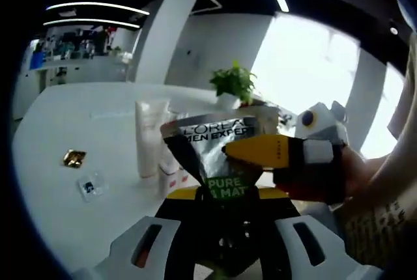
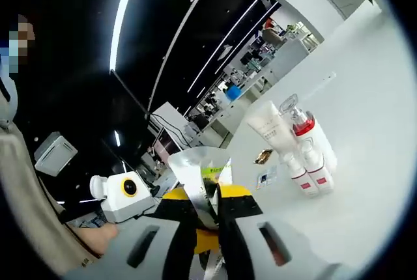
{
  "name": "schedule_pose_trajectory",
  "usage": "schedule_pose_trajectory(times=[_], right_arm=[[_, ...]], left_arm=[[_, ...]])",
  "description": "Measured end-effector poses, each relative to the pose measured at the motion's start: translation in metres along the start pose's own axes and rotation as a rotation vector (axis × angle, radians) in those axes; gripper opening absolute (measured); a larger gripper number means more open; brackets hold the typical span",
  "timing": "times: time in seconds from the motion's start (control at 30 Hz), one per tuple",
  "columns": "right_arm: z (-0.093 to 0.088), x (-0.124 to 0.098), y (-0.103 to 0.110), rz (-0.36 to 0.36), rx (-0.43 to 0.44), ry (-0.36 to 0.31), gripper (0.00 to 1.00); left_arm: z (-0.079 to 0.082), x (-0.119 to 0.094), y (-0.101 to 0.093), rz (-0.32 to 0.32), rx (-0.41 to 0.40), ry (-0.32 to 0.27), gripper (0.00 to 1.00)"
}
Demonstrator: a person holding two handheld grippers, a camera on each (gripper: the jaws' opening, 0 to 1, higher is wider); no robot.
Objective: Arrange the skincare products in the storage area until every visible bottle or jar stands upright without overlapping.
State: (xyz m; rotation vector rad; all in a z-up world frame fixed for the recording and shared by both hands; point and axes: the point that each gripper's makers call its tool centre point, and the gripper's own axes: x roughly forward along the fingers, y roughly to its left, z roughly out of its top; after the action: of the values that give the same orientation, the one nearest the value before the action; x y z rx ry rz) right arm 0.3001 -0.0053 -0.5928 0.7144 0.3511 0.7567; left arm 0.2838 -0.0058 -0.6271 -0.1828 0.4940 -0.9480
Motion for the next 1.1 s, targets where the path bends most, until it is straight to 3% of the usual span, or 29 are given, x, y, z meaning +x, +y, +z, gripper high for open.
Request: schedule_pose_trajectory(times=[0.27, 0.4, 0.53, 0.67, 0.8, 0.9, 1.1], right_arm=[[-0.002, -0.002, -0.002, -0.003, -0.004, 0.023, 0.04], [0.002, -0.003, -0.002, 0.009, 0.020, 0.020, 0.03], [0.008, -0.004, -0.001, 0.024, 0.030, 0.020, 0.03], [0.015, -0.008, 0.010, 0.095, 0.080, 0.023, 0.02], [0.029, -0.009, 0.026, 0.188, 0.162, -0.016, 0.02], [0.038, -0.009, 0.034, 0.235, 0.182, -0.030, 0.02], [0.036, -0.002, 0.043, 0.273, 0.141, 0.049, 0.02]], left_arm=[[-0.002, -0.005, 0.000, -0.027, -0.035, 0.026, 0.47], [0.001, -0.012, 0.002, -0.037, -0.053, 0.023, 0.51], [0.006, -0.018, 0.013, -0.023, -0.075, 0.007, 0.48], [0.011, -0.024, 0.018, -0.054, -0.123, -0.004, 0.51], [0.010, -0.031, 0.008, -0.191, -0.211, 0.031, 0.53], [0.017, -0.037, 0.000, -0.273, -0.231, 0.032, 0.50], [0.031, -0.046, -0.016, -0.401, -0.272, 0.020, 0.27]])
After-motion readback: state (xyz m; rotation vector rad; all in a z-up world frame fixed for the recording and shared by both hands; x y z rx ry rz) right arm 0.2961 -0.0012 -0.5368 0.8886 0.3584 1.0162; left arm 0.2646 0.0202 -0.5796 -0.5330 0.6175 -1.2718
